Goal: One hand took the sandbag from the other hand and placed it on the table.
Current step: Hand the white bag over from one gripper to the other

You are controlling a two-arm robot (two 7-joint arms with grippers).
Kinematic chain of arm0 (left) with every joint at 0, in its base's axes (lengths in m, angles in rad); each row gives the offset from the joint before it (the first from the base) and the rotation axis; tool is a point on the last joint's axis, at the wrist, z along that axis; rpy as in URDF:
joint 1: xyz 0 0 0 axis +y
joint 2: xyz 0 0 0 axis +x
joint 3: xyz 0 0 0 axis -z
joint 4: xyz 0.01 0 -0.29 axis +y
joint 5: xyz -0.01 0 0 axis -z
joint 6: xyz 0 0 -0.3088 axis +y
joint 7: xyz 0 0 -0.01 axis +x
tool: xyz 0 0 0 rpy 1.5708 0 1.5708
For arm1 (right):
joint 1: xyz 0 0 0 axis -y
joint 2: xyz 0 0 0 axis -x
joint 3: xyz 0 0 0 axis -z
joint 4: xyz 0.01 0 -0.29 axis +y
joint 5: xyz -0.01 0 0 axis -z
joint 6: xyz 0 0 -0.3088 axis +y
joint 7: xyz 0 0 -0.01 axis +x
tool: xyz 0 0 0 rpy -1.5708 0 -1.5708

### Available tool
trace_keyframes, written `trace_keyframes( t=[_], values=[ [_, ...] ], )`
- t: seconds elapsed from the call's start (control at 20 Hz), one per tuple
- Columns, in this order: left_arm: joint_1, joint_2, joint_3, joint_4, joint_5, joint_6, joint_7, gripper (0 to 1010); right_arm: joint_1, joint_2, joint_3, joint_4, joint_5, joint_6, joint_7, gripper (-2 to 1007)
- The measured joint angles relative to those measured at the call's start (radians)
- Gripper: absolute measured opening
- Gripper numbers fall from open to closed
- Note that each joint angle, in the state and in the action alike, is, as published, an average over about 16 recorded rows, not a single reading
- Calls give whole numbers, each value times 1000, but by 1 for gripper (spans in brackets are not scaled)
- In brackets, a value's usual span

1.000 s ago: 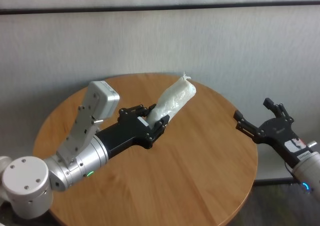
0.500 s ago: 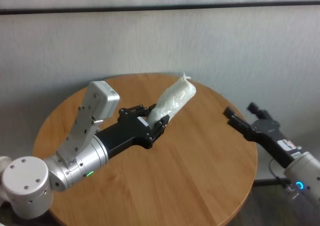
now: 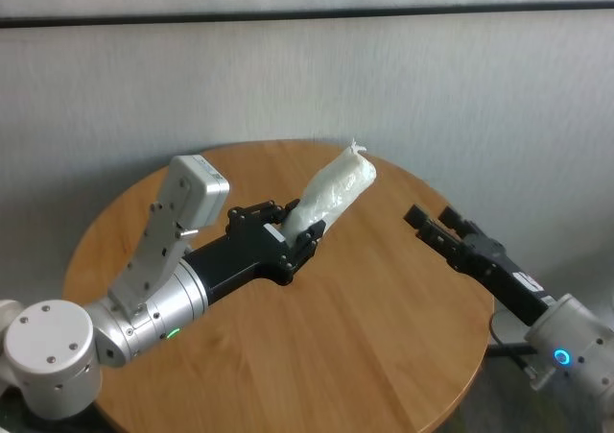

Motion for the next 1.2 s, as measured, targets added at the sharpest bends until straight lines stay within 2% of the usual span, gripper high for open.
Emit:
trace_keyframes(
  t=[0.3,0.6,0.85,1.2],
  values=[
    [0,0,0,0,0,0,0,381,22,-12,-18,-3,81,62,15,1003],
    [0,0,0,0,0,0,0,381,54,-25,-47,6,134,104,18,1003],
    [0,0,0,0,0,0,0,381,83,-34,-71,25,155,120,19,1003],
    [0,0,0,0,0,0,0,381,121,-43,-101,57,173,125,24,1003]
  ],
)
